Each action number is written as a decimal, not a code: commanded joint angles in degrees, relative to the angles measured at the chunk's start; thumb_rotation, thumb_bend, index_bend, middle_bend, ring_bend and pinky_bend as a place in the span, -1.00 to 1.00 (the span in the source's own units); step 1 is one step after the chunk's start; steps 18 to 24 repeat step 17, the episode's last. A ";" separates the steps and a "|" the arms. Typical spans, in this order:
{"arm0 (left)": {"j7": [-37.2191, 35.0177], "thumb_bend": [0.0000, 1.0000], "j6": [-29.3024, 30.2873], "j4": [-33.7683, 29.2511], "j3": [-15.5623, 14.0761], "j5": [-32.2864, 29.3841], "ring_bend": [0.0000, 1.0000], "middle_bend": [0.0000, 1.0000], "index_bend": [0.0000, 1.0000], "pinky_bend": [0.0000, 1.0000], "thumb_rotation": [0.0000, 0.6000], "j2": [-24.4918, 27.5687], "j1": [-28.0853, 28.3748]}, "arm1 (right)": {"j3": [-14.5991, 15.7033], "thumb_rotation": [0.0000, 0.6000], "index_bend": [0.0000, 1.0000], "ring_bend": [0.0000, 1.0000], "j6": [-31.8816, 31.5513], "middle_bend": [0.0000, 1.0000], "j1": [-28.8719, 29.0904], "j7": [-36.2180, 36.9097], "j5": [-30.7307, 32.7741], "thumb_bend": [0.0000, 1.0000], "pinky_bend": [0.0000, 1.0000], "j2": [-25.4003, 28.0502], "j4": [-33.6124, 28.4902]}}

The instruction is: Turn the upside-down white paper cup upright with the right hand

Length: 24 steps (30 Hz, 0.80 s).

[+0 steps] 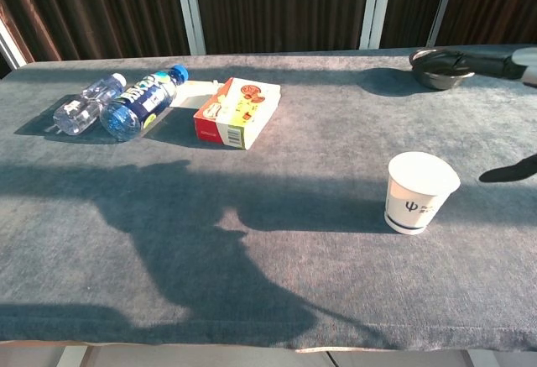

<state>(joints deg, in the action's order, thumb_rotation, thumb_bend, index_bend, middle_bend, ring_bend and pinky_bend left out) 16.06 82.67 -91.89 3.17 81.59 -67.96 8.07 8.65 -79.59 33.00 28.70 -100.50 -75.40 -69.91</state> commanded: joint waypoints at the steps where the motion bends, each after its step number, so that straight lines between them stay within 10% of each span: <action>1: 0.33 -0.22 0.38 -0.15 -0.07 0.19 -0.85 -0.79 -0.55 -0.23 1.00 0.01 -0.17 | -5.03 1.00 -0.85 -1.00 -11.71 -1.00 -12.11 -29.40 9.73 -0.42 -0.93 5.84 -17.92; 24: 1.57 -0.22 0.87 -0.39 -0.11 0.33 -0.85 -0.79 -0.55 -0.23 1.00 -0.17 -0.43 | -7.63 1.00 -0.81 -1.00 -12.34 -1.00 -19.13 -30.53 13.68 -0.42 -0.81 4.38 -15.97</action>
